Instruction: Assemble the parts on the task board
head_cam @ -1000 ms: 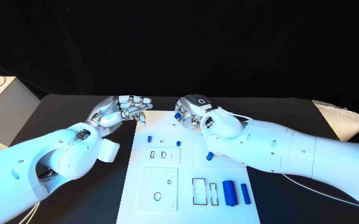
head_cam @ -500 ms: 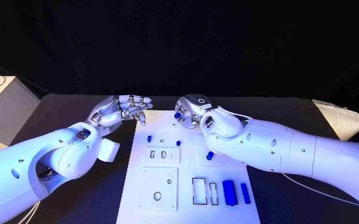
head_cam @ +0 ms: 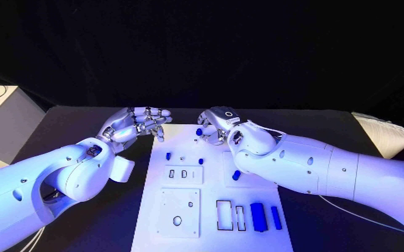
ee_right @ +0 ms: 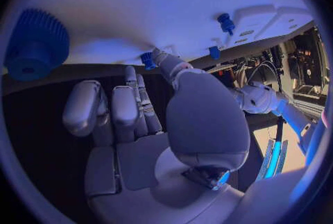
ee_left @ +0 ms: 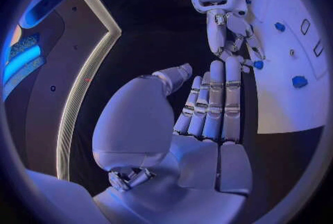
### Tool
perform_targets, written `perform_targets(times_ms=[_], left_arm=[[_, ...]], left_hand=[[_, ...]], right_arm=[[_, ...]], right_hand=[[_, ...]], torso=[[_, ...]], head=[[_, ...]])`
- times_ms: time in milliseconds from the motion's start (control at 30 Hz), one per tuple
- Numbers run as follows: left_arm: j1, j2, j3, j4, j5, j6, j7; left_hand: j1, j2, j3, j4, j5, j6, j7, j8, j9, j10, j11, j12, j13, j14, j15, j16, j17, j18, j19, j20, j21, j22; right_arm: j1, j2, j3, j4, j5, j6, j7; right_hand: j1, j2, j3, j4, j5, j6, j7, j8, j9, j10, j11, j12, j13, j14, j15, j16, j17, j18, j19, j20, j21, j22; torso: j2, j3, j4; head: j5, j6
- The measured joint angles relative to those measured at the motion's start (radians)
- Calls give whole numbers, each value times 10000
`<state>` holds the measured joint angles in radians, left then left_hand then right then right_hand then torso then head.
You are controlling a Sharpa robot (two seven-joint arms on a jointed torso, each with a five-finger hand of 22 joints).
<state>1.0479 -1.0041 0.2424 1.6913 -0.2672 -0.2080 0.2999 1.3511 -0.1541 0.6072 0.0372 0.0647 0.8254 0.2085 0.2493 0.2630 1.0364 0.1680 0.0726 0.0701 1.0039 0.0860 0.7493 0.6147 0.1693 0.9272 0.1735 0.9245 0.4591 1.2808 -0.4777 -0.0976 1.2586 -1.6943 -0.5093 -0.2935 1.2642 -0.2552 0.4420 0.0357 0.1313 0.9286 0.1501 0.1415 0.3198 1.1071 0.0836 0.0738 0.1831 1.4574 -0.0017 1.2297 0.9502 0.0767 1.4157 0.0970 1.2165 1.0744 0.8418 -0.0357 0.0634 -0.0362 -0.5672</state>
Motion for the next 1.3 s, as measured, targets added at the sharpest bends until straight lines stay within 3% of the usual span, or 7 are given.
perform_targets(times_ms=[267,567,633,733,800,900,1300], left_arm=[[0,14,1,-24,-10,7,-4],[-2,54,1,-98,-23,35,-2],[-2,64,1,-127,-28,38,3],[-2,87,1,-185,-38,43,11],[-2,104,1,-231,-43,47,14],[-2,112,1,-269,-48,53,16],[-6,168,1,-352,-65,87,21]], left_hand=[[0,0,0,0,0,0,0,0,-1,0,0,0,0,0,0,0,0,1,0,0,0,-1],[0,0,0,0,0,-36,37,0,9,0,0,0,0,0,0,41,-12,1,0,0,0,-2],[0,0,0,0,0,-36,37,0,9,0,0,0,0,0,0,41,-12,0,0,0,0,-2],[0,0,0,0,0,-37,37,0,9,0,0,0,0,0,0,41,-12,0,0,0,0,-2],[0,0,0,0,0,-36,37,0,8,0,0,0,0,0,0,41,-12,0,0,0,0,-2],[0,0,0,0,0,-36,37,0,8,0,0,0,0,0,0,41,-11,0,0,0,0,-2],[0,0,0,0,0,-36,37,0,7,0,0,0,0,0,0,40,-11,0,-37,37,0,-3]], right_arm=[[0,-571,0,527,116,-196,116],[227,-1819,27,1364,1524,-757,1146],[291,-2067,31,1443,2044,-791,1510],[376,-2474,32,1555,2867,-750,2010],[457,-2765,32,1606,3344,-597,2262],[540,-3115,43,1575,3855,-130,2447],[551,-3164,31,1172,4167,1803,2194]], right_hand=[[145,145,-146,71,110,3,3,0,76,69,-14,222,31,1,0,0,25,0,1,0,0,35],[536,87,257,137,355,245,46,1,172,1520,-115,1591,864,4,-120,151,242,0,-31,-113,-116,37],[621,136,80,138,475,130,-65,138,337,1210,-322,3687,2866,71,-256,606,929,0,107,-237,264,597],[652,130,-207,377,704,-82,-68,330,513,1540,-202,9404,8607,80,-246,1695,2776,0,452,-167,1122,1752],[603,88,-476,549,898,-381,18,353,558,2760,-159,12214,10748,81,-151,2297,3431,-172,478,-142,1679,2232],[474,146,-934,751,1271,-634,135,440,634,3512,-104,13999,11222,89,-54,2901,3576,-171,504,-105,2131,2336],[450,279,-1802,1257,1323,-689,188,632,730,3595,-56,14937,11249,89,17,3355,3581,-626,505,36,3266,2336]], torso=[[8,3,17],[-49,31,-36],[-74,51,-81],[-108,78,-121],[-128,96,-138],[-161,121,-159],[-187,165,-194]], head=[[35,26],[43,77],[50,94],[50,99],[24,99],[2,78],[-32,53]])
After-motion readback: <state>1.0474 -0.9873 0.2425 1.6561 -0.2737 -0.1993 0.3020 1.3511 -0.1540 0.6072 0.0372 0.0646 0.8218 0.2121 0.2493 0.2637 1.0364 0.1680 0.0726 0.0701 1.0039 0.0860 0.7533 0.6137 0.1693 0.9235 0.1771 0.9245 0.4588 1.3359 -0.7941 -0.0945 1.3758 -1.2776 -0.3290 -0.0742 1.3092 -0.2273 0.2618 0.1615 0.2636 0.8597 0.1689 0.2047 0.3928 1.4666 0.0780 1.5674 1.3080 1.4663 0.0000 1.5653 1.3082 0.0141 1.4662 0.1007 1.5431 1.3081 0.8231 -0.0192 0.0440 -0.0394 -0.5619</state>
